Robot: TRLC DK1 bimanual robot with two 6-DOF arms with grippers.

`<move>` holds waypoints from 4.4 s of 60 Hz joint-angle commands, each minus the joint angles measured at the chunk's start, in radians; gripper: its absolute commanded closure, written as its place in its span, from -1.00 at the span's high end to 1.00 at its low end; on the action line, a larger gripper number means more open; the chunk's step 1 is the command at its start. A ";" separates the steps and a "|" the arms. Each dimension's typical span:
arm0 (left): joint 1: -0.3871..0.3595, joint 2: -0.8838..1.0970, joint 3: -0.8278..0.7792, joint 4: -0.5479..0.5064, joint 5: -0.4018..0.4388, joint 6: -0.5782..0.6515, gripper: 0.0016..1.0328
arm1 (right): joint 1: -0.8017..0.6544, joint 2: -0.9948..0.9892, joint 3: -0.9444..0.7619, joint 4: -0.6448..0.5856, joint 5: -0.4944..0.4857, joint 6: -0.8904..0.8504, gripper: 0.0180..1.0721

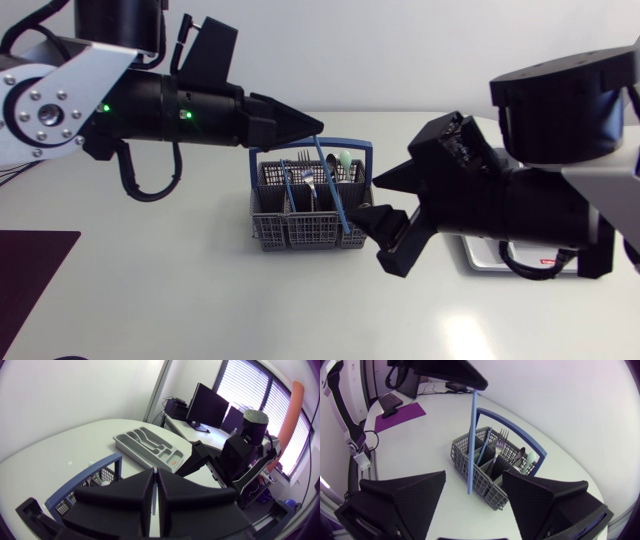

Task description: Unload the cutlery basket into the drawer organizer.

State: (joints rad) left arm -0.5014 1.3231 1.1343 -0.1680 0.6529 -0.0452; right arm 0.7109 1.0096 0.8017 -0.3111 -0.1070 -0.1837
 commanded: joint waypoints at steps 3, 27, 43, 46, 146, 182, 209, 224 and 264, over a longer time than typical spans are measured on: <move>-0.019 0.048 0.058 -0.010 0.034 -0.056 -0.93 | 0.005 0.052 0.016 0.024 -0.025 0.016 0.37; -0.029 0.096 0.093 -0.021 0.067 -0.104 -0.93 | -0.022 0.139 0.010 0.132 -0.010 -0.010 -0.38; -0.017 0.091 0.094 -0.042 0.073 -0.104 -0.93 | -0.027 0.156 -0.001 0.152 0.003 -0.014 -0.77; -0.016 0.091 0.094 -0.042 0.073 -0.104 -0.93 | -0.027 0.152 -0.002 0.150 -0.002 -0.014 -0.80; 0.070 0.068 -0.094 -0.286 -0.325 0.498 0.42 | -0.892 0.629 0.133 0.070 -0.030 -0.045 -0.80; -0.045 0.125 -0.246 0.039 -0.441 0.235 0.28 | -0.869 0.684 0.094 0.129 0.003 -0.003 0.31; -0.072 0.180 -0.338 0.363 -0.507 0.232 0.28 | -0.778 0.480 -0.016 0.130 -0.003 0.006 0.42; -0.052 0.163 -0.369 0.423 -0.507 0.248 0.28 | -0.726 0.419 -0.038 0.130 -0.002 0.026 0.42; -0.025 0.353 -0.295 0.677 -0.506 0.212 0.29 | -0.699 0.411 -0.052 0.147 0.003 0.023 0.42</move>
State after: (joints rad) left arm -0.5320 1.6466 0.8013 0.4816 0.1509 0.1825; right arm 0.0071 1.4250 0.7704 -0.1780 -0.1074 -0.1646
